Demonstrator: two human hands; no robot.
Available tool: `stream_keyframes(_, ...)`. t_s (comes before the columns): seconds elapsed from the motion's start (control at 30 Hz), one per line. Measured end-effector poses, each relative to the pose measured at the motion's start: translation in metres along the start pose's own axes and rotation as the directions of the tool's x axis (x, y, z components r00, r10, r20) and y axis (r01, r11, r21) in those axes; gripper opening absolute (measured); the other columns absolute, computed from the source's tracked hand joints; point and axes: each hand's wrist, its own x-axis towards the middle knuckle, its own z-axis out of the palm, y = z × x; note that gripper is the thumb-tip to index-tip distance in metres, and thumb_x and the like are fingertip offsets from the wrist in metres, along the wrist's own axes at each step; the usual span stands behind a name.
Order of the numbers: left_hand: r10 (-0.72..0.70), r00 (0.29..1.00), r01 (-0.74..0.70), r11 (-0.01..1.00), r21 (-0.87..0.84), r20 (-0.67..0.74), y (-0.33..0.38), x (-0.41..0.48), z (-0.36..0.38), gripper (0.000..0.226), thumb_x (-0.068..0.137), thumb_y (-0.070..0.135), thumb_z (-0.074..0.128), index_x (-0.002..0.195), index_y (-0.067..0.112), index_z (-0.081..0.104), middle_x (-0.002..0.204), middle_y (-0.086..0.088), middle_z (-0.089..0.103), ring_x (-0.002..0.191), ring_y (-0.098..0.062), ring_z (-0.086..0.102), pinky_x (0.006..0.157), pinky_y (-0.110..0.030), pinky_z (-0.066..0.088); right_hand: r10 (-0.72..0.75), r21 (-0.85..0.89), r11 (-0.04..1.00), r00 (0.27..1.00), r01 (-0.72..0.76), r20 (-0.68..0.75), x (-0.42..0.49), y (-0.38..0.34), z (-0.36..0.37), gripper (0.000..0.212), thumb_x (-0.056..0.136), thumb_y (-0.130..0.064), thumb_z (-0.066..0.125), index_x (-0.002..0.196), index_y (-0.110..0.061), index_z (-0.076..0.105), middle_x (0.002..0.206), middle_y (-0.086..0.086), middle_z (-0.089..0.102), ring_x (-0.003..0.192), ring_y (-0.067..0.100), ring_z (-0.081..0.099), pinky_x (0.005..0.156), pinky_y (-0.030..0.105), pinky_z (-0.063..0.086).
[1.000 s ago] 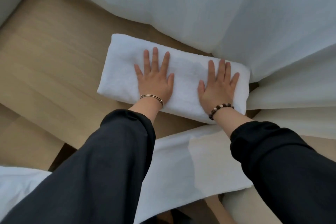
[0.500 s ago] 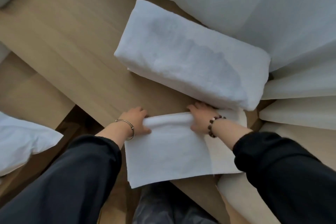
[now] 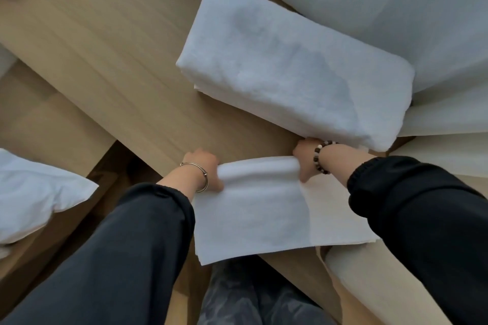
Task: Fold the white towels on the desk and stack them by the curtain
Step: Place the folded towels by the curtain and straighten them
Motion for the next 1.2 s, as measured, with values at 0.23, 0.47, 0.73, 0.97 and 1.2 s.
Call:
stream_keyframes(0.23, -0.045, 0.996, 0.027, 0.975, -0.219, -0.080, 0.002, -0.023, 0.017, 0.034, 0.069, 0.041, 0.063, 0.090, 0.025, 0.042, 0.078, 0.006, 0.050, 0.076, -0.021, 0.054, 0.062, -0.027, 0.042, 0.019, 0.205, 0.979, 0.988, 0.014, -0.156, -0.022, 0.006, 0.025, 0.040, 0.071, -0.046, 0.068, 0.095, -0.022, 0.046, 0.081, -0.003, 0.055, 0.067, 0.015, 0.055, 0.052, 0.024, 0.041)
stream_keyframes(0.47, -0.151, 0.976, 0.102, 0.956, -0.276, -0.160, 0.011, -0.040, 0.022, 0.029, 0.073, 0.032, 0.058, 0.092, 0.021, 0.038, 0.073, 0.005, 0.048, 0.072, -0.023, 0.053, 0.058, -0.027, 0.038, 0.105, 0.159, 0.986, 0.947, -0.058, -0.305, -0.038, -0.008, 0.032, 0.035, 0.074, -0.048, 0.062, 0.091, -0.021, 0.046, 0.071, -0.005, 0.049, 0.061, 0.015, 0.051, 0.053, 0.026, 0.045)
stream_keyframes(0.73, -0.174, 0.967, 0.131, 0.966, -0.221, -0.188, 0.018, -0.072, 0.000, 0.019, 0.073, 0.035, 0.055, 0.087, 0.026, 0.045, 0.076, 0.005, 0.049, 0.076, -0.023, 0.053, 0.062, -0.027, 0.041, 0.104, 0.200, 0.979, 0.947, -0.044, -0.303, -0.083, -0.022, 0.023, 0.027, 0.076, -0.037, 0.058, 0.093, -0.015, 0.059, 0.085, 0.001, 0.060, 0.071, 0.018, 0.059, 0.058, 0.027, 0.047)
stream_keyframes(0.97, -0.137, 0.950, 0.087, 0.979, -0.183, -0.281, 0.021, -0.109, -0.057, 0.018, 0.072, 0.038, 0.054, 0.084, 0.028, 0.043, 0.075, 0.005, 0.047, 0.076, -0.023, 0.053, 0.064, -0.027, 0.042, 0.203, 0.325, 0.942, 0.908, -0.080, -0.366, -0.140, -0.025, 0.003, 0.029, 0.081, -0.036, 0.054, 0.102, -0.018, 0.046, 0.082, -0.003, 0.053, 0.069, 0.017, 0.053, 0.055, 0.029, 0.042)
stream_keyframes(1.2, -0.099, 0.929, 0.058, 0.991, -0.122, -0.357, 0.025, -0.141, -0.132, 0.019, 0.070, 0.037, 0.058, 0.085, 0.028, 0.048, 0.083, 0.005, 0.052, 0.077, -0.022, 0.050, 0.065, -0.028, 0.040, 0.246, 0.407, 0.910, 0.892, -0.078, -0.380, -0.197, -0.001, -0.041, 0.034, 0.073, -0.039, 0.055, 0.099, -0.018, 0.054, 0.092, 0.002, 0.063, 0.078, 0.023, 0.060, 0.065, 0.028, 0.050)
